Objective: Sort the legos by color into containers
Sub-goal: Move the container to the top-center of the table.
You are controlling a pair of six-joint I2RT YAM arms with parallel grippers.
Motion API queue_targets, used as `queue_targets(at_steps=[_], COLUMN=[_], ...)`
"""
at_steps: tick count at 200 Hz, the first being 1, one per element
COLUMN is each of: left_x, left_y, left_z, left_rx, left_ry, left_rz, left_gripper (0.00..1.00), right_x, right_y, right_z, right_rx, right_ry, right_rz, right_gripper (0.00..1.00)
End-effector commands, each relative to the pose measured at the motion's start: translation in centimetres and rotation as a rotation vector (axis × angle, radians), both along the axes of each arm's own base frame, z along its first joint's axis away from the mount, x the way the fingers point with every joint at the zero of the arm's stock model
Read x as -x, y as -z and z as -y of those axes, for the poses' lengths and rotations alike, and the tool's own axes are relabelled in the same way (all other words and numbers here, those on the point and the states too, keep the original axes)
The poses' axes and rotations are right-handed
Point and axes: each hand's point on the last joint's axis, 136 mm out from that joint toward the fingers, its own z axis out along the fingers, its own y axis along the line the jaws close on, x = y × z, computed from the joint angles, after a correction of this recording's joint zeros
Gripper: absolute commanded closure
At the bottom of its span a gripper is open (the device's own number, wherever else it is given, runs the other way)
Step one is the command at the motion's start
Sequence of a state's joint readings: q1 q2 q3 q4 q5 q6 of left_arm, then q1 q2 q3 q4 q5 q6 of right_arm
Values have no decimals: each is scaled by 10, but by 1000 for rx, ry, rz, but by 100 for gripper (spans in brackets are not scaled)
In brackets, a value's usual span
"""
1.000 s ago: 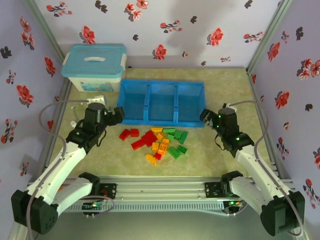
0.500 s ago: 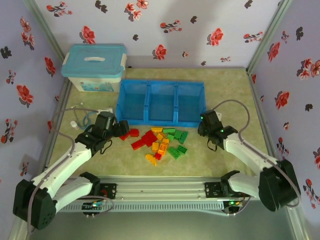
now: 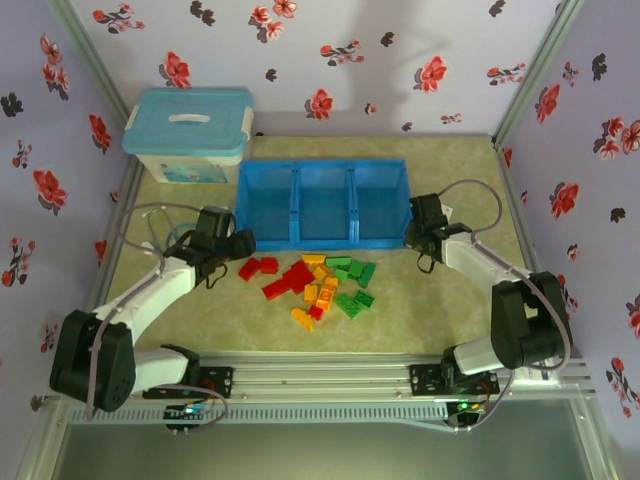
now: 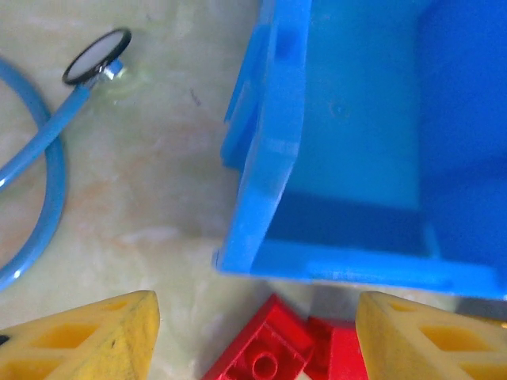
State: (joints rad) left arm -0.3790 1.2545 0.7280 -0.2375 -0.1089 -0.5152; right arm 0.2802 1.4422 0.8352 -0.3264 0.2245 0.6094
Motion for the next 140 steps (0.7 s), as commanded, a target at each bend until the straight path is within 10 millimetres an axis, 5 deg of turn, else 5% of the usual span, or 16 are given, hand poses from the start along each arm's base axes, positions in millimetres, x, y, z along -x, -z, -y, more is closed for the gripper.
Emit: queue_targets(at_steps=[1,45,140], left_x=[-22,-40,-66], left_y=[-13,-11,7], left_z=[4,6,8], left_rx=[-2,7,-16], left_ry=[29,30,31], left_rz=[43,21,-4], left_gripper=[34,38,46], right_x=[-19,-20,26], right_y=[-6,-12,-51], right_z=[-7,-8,9], right_rx=[-25,-54,-58], right_ry=[-26,-13,16], right_rz=[28,34,170], right_gripper=[81,82,75])
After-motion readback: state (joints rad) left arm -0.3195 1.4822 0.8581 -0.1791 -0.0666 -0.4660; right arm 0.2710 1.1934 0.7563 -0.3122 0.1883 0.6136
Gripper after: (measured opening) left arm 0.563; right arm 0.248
